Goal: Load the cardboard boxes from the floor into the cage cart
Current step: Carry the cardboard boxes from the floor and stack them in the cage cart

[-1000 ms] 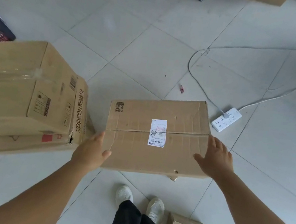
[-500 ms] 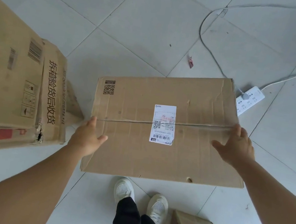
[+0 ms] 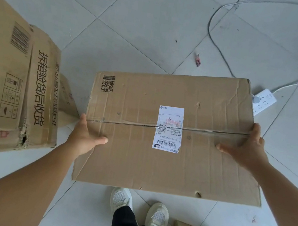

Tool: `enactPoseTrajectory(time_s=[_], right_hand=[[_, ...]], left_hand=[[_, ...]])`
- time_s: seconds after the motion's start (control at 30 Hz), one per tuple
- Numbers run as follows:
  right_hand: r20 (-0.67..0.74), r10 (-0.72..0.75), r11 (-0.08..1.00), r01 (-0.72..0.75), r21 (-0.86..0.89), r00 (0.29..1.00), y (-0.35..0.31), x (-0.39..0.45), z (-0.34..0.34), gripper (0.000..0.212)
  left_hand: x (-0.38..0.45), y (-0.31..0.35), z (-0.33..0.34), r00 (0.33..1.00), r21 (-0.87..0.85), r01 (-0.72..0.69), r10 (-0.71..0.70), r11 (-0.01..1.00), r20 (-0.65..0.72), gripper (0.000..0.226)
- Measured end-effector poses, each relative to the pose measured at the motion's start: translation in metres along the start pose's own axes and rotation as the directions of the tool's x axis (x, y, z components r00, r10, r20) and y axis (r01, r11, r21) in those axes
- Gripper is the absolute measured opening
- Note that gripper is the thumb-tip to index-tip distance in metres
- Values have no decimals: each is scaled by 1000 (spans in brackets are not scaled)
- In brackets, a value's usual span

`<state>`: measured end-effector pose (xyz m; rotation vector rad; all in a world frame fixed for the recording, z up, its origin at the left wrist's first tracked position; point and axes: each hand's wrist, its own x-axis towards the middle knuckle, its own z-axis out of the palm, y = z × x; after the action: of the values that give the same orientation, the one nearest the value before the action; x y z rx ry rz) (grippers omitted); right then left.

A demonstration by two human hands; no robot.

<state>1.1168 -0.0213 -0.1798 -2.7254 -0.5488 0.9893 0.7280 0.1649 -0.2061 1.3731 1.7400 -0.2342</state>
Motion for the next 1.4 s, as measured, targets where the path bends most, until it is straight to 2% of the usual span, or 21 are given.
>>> enactPoseTrajectory(time_s=[0.4, 0.77, 1.07, 1.4], right_hand=[[-26, -82, 995, 84, 54, 996, -6, -50, -59, 116], [-80, -163, 973, 174, 153, 983, -7, -167, -144, 107], [-165, -199, 950, 231, 210, 966, 28, -300, -169, 111], [-232, -255, 931, 303, 203, 939, 68, -441, -186, 111]], left_hand=[[-89, 13, -25, 995, -100, -24, 14, 995, -102, 114], [-230, 21, -92, 976, -176, -131, 96, 976, -197, 114], [-338, -36, -131, 940, -176, -261, 208, 949, -272, 114], [-471, -121, -166, 909, -191, -325, 250, 926, -334, 112]])
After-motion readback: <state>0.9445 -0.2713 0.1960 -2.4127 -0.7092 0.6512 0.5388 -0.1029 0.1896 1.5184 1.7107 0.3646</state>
